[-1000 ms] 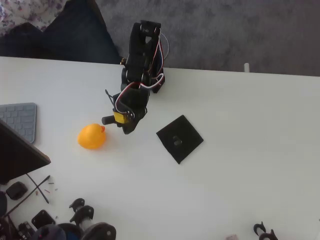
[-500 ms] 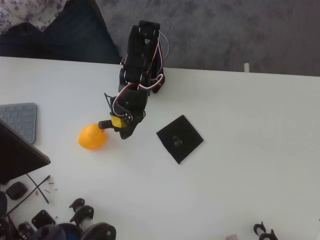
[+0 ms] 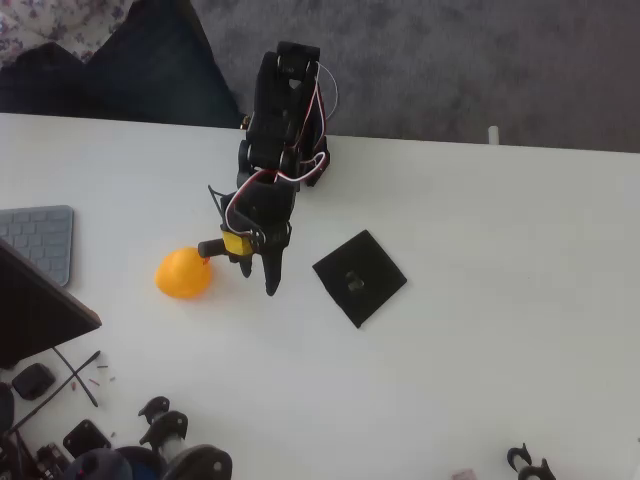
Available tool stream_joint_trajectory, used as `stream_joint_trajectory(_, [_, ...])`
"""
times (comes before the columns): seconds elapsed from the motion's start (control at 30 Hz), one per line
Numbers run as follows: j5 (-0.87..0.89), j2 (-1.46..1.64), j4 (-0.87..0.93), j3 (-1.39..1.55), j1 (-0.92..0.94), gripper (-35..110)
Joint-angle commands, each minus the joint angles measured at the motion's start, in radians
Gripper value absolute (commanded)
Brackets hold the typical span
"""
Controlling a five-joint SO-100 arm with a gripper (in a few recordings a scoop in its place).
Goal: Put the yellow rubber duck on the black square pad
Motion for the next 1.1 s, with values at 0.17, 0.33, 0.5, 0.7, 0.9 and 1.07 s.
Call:
stream_joint_trajectory(0.17, [-0.017, 0.012, 0.456, -0.333, 0.011, 25])
stream_joint_trajectory(0.33, [-0.018, 0.012, 0.638, -0.555, 0.015, 25])
stream_joint_trajectory(0.5, [-0.021, 0.011, 0.666, -0.549, 0.015, 25])
stream_joint_trajectory(0.7, [-0.044, -0.084, 0.666, -0.474, 0.015, 25])
stream_joint_trajectory(0.9, [-0.12, -0.095, 0.666, -0.437, 0.015, 25])
stream_joint_trajectory(1.07, [-0.187, -0.094, 0.652, -0.437, 0.015, 25])
